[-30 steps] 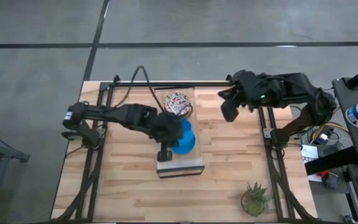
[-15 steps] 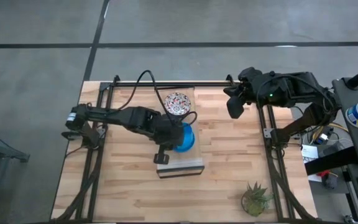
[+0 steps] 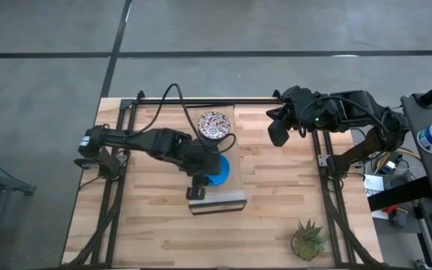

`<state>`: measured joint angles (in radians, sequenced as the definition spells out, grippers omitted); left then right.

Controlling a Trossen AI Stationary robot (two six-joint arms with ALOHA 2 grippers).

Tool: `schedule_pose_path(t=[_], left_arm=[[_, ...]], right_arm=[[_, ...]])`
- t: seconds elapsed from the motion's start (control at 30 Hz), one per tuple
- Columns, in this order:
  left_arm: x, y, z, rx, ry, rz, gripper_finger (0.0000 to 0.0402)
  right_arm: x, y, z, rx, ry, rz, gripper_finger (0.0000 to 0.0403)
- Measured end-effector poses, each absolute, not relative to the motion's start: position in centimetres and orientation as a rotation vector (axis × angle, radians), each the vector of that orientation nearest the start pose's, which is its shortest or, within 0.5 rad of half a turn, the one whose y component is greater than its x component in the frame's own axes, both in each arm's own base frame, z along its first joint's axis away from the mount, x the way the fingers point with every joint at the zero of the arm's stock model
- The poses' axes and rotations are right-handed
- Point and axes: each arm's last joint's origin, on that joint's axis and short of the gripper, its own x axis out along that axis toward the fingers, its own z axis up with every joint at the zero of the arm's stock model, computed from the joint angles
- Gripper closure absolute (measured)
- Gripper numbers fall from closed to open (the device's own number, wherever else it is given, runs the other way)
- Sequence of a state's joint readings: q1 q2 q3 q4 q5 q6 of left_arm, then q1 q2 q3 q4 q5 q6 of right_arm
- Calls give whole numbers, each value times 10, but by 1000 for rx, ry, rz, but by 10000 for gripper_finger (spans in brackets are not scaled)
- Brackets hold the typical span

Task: Pick & Place Mini bowls
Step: Return to Home Position

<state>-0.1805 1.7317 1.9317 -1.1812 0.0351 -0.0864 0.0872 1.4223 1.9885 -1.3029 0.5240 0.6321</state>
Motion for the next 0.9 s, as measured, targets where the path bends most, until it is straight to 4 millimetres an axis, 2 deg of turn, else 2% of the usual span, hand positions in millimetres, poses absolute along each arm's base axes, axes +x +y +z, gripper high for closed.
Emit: schedule_pose_path(t=[0.17,0.37,0.47,0.57,0.63,0.8,0.9], left_arm=[[335,-64,400,-36,963,-143,288],[330,-59,407,-98,928,3,298],[328,-58,411,-125,904,12,327],[322,-57,418,-158,854,16,379],[315,-57,424,-182,801,15,394],[296,-53,436,-220,636,3,401],[277,-49,442,-257,520,-12,401]], right_arm=[[225,5,484,376,548,-619,394],[227,6,479,394,567,-615,394],[229,6,469,411,623,-606,394],[224,6,461,408,637,-617,394],[219,7,457,410,614,-604,394],[211,12,451,404,451,-465,394],[202,14,446,403,343,-395,394]])
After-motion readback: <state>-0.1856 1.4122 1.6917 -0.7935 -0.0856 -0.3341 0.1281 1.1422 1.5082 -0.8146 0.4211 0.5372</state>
